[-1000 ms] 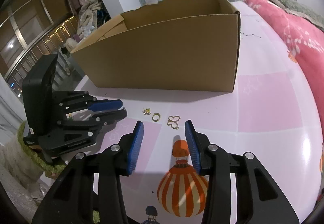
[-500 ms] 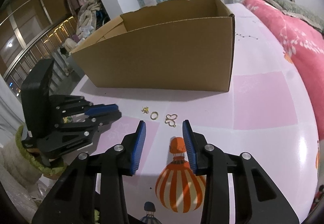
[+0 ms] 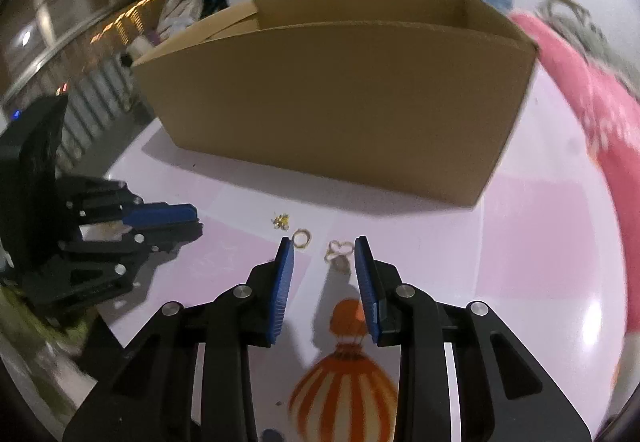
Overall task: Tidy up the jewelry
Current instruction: 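Move the right gripper to the gold outline charm while the left gripper holds its charm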
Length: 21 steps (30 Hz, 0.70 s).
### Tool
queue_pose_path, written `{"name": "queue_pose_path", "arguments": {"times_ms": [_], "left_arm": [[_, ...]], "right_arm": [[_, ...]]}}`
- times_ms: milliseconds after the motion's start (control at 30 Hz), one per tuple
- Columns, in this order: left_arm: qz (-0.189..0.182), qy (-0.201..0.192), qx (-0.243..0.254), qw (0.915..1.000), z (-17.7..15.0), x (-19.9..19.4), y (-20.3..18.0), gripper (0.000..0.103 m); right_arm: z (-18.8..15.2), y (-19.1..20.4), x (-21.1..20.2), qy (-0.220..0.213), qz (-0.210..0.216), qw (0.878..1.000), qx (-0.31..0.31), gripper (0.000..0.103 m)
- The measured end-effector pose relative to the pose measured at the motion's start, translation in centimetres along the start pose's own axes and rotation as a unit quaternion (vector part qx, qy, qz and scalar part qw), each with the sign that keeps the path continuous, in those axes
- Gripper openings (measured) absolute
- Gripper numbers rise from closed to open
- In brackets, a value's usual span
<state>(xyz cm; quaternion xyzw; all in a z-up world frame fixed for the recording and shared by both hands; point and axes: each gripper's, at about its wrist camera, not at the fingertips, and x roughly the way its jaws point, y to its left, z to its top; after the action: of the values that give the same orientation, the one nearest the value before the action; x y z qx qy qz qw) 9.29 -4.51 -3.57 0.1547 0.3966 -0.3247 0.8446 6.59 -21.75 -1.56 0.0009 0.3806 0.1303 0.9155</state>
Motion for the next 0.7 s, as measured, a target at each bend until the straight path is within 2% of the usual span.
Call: {"name": "queue_pose_path", "arguments": {"times_ms": [200,400,700], "left_arm": [[-0.004,-0.002,0.003,1.0,-0.2,-0.2,0.2,0.012],[-0.008,-0.003,-0.002,1.0,-0.3,-0.2,0.5,0.012],[-0.01,-0.004,-0.002,0.9999,-0.2,-0.1,0.8,0.012]], "right_arm": [[1.7,-0.3,1.0,0.01,0.033,0.996,-0.082,0.029],[1.0,-0.7,1.9,0.054,0.055,0.993,-0.091,0.029],[-0.4,0.1,0.3,0.065,0.058,0.993,-0.08,0.029]]}}
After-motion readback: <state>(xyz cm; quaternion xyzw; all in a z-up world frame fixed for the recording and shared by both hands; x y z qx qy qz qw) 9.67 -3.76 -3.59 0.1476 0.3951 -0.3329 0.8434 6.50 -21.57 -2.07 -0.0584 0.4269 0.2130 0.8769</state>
